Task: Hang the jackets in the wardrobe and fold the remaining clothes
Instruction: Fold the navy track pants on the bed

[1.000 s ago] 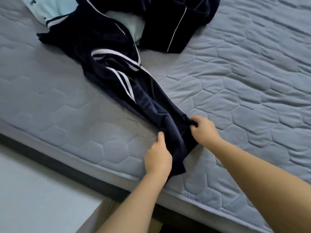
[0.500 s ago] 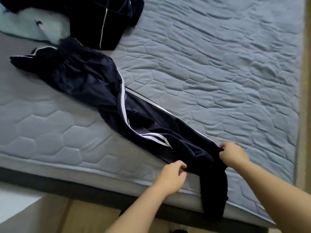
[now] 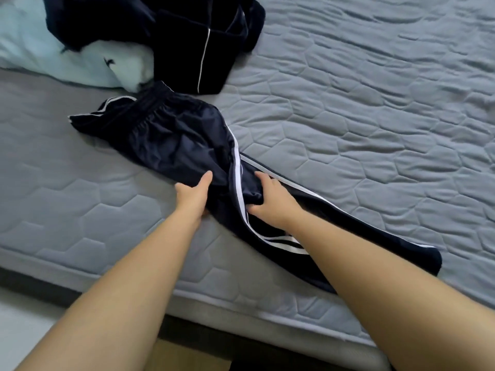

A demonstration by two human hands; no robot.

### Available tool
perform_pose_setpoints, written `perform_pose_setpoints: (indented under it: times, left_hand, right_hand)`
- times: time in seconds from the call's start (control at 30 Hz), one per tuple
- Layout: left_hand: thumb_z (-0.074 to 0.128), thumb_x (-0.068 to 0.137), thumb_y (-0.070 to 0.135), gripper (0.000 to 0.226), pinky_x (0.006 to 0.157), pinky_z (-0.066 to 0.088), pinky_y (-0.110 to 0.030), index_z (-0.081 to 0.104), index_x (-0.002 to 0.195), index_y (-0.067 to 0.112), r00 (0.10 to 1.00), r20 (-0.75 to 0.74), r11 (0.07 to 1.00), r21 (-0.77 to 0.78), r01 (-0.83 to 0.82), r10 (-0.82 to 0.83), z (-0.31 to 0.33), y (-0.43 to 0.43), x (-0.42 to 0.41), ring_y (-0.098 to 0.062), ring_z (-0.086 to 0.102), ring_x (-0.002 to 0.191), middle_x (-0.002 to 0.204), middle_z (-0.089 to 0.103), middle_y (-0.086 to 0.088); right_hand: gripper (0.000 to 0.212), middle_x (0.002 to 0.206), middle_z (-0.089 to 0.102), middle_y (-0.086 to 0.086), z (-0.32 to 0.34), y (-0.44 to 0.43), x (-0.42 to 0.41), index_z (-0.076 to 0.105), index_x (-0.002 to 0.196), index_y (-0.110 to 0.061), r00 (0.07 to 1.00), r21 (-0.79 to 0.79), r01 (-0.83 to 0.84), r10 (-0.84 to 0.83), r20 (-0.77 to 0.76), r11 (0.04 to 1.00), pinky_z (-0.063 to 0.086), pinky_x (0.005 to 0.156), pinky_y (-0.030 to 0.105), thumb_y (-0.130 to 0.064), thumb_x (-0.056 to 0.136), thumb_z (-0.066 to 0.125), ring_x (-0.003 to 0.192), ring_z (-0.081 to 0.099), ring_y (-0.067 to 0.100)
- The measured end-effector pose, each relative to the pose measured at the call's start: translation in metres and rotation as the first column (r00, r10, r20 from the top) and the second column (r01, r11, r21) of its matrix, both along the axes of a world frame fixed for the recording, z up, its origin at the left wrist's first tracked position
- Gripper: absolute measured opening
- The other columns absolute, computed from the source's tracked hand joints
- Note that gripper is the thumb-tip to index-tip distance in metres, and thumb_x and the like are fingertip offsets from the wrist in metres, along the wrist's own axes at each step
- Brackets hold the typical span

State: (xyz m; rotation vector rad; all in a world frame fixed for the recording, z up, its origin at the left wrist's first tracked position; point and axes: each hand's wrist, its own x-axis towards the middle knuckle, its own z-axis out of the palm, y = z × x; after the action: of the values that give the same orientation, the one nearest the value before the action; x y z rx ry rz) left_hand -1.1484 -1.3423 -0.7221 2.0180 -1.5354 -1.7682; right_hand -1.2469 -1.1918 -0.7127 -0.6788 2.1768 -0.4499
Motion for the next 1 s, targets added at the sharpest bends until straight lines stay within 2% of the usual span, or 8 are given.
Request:
perform_pose_setpoints:
  times: [0.17,0.37,0.47,0.6,0.7,0.8,0.9,1.0]
  left_hand:
    - [0.056,0.092,0.021,0.029,0.085,0.040,-0.036,0.055,0.103,-0.007,0.899,0.266,0.895,-0.190,0.404,-0.349,0.001,0.030,-0.009,-0.039,0.054,0.111,0.118,0.058,-0.026]
    - [0.054,0.093,0.032,0.031,0.082,0.046,-0.031,0.056,0.098,0.001,0.601,0.135,0.615,0.229,0.755,-0.788,0.013,0.135,0.050,-0.029,0.058,0.102,0.110,0.062,-0.017]
    - [0.051,0.094,0.040,0.030,0.077,0.041,-0.026,0.052,0.096,0.010,0.583,0.043,0.565,0.313,0.763,-0.811,0.025,0.132,0.062,-0.019,0.053,0.094,0.100,0.056,-0.003]
    - [0.052,0.093,0.034,0.028,0.088,0.047,-0.038,0.049,0.108,0.010,0.706,0.223,0.740,0.158,0.654,-0.672,0.029,0.061,0.065,-0.033,0.059,0.105,0.112,0.063,-0.016]
    - [0.059,0.087,0.020,0.048,0.095,0.043,-0.045,0.040,0.129,0.007,0.679,0.453,0.693,-0.168,0.701,-0.577,0.036,0.001,0.052,-0.037,0.050,0.116,0.129,0.049,-0.017]
    - [0.068,0.078,0.014,0.078,0.105,0.032,-0.046,0.026,0.144,0.011,0.600,0.599,0.416,-0.433,0.799,-0.530,0.042,-0.036,0.025,-0.032,0.028,0.137,0.151,0.026,-0.011]
    - [0.069,0.076,0.009,0.086,0.114,0.013,-0.054,0.024,0.148,0.019,0.330,0.779,-0.001,-0.391,0.921,-0.532,0.031,-0.054,0.007,-0.031,0.008,0.146,0.159,0.011,-0.009]
    - [0.071,0.066,-0.002,0.034,0.107,0.019,-0.070,0.067,0.098,0.008,0.156,0.837,-0.413,-0.411,0.813,-0.525,0.025,-0.062,-0.001,-0.033,0.055,0.119,0.115,0.064,-0.016]
  right_hand:
    - [0.027,0.105,0.067,0.003,-0.013,0.027,0.014,0.055,0.099,-0.028,0.992,0.070,-0.101,0.105,-0.067,0.992,0.046,0.072,0.036,-0.010,0.080,0.049,0.101,0.059,0.033]
    - [0.032,0.126,0.060,0.008,0.022,0.131,0.040,0.055,0.111,-0.018,0.972,0.572,-0.230,0.153,0.180,0.787,0.045,0.087,0.032,-0.011,0.082,0.044,0.116,0.056,0.029]
    - [0.038,0.133,0.054,0.012,0.043,0.127,0.037,0.052,0.123,-0.008,0.946,0.648,-0.267,0.067,0.317,0.713,0.042,0.095,0.028,-0.010,0.088,0.040,0.122,0.052,0.028]
    - [0.054,0.137,0.051,0.011,0.042,0.082,0.020,0.050,0.132,-0.013,0.941,0.610,0.020,-0.221,0.255,0.792,0.042,0.101,0.031,-0.030,0.080,0.051,0.122,0.051,0.029]
    - [0.069,0.143,0.039,0.014,0.038,0.045,0.007,0.035,0.139,-0.012,0.873,0.543,0.418,-0.487,-0.020,0.728,0.035,0.107,0.042,-0.031,0.075,0.054,0.129,0.041,0.034]
    - [0.072,0.147,0.033,0.010,0.040,0.011,-0.009,0.023,0.145,-0.017,0.893,0.356,0.439,-0.359,-0.272,0.825,0.032,0.105,0.044,-0.021,0.081,0.057,0.134,0.035,0.031]
    - [0.083,0.157,0.017,0.004,0.036,-0.018,-0.019,0.018,0.149,-0.025,0.931,0.136,0.041,0.012,-0.366,0.990,0.025,0.111,0.045,-0.012,0.077,0.056,0.143,0.019,0.026]
    - [0.077,0.160,0.005,-0.003,0.036,-0.040,-0.026,0.025,0.147,-0.031,0.850,0.118,-0.317,0.337,-0.405,0.941,0.011,0.117,0.052,-0.010,0.079,0.055,0.148,0.002,0.024]
